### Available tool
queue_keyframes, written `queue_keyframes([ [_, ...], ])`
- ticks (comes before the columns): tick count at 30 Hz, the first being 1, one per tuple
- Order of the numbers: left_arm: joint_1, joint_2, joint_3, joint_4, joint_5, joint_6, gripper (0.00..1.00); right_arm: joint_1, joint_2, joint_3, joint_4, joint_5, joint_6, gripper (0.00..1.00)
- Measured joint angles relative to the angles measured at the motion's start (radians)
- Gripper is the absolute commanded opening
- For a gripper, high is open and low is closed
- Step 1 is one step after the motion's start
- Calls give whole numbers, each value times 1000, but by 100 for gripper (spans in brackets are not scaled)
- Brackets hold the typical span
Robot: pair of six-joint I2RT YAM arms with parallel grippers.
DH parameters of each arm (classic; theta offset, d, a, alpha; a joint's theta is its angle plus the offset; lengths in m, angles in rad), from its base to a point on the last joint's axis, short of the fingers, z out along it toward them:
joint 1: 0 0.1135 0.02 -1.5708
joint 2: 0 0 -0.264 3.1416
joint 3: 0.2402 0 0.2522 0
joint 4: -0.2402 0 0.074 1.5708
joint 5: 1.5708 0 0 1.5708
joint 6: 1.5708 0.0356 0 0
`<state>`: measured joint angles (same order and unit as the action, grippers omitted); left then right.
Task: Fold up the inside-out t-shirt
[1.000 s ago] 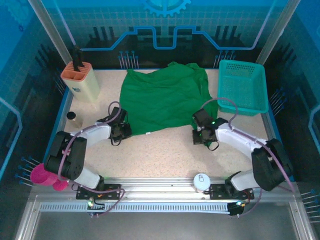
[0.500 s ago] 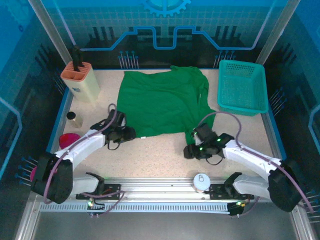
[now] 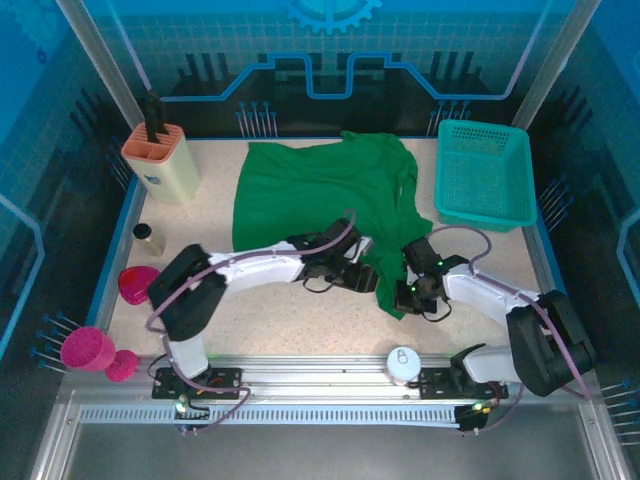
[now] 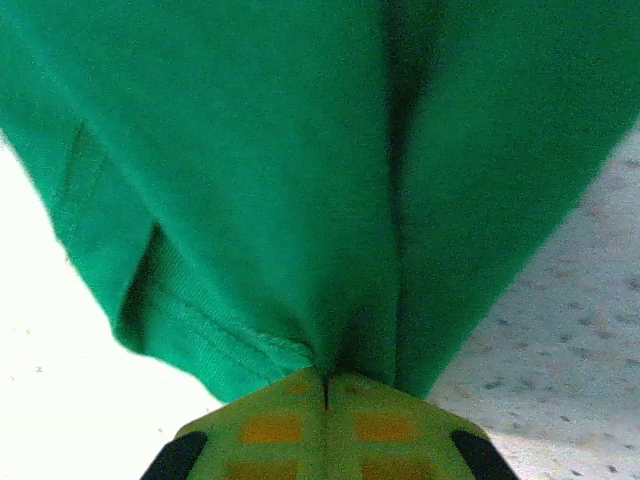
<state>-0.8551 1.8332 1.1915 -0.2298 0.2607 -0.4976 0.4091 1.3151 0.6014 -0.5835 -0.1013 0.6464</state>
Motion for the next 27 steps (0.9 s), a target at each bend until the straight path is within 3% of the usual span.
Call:
queue_keyframes([
  [3,-10,104,51,21,-2,0,46,-14,-40,0,-11,50,36,0],
  [4,-12,131,63,27,-2,0,38,-23,-56,0,-16,59,47,0],
  [6,-19,181,85,45,-10,6,7,-45,-87,1,-29,69,66,0],
  [7,-24,200,94,49,-13,6,0,-57,-97,1,-34,68,73,0],
  [12,-34,220,71,122,-54,35,0,-151,-121,19,-71,64,98,0],
  [18,-39,123,-121,290,-84,60,0,-300,-107,34,-92,55,97,0],
  [23,-50,3,-340,455,-76,63,23,-312,-45,34,-90,-18,50,10],
  [25,-60,-27,-373,476,-64,74,33,-312,-32,34,-96,-20,32,13],
  [27,-66,-39,-377,475,-57,91,37,-312,-26,35,-108,-19,17,12],
])
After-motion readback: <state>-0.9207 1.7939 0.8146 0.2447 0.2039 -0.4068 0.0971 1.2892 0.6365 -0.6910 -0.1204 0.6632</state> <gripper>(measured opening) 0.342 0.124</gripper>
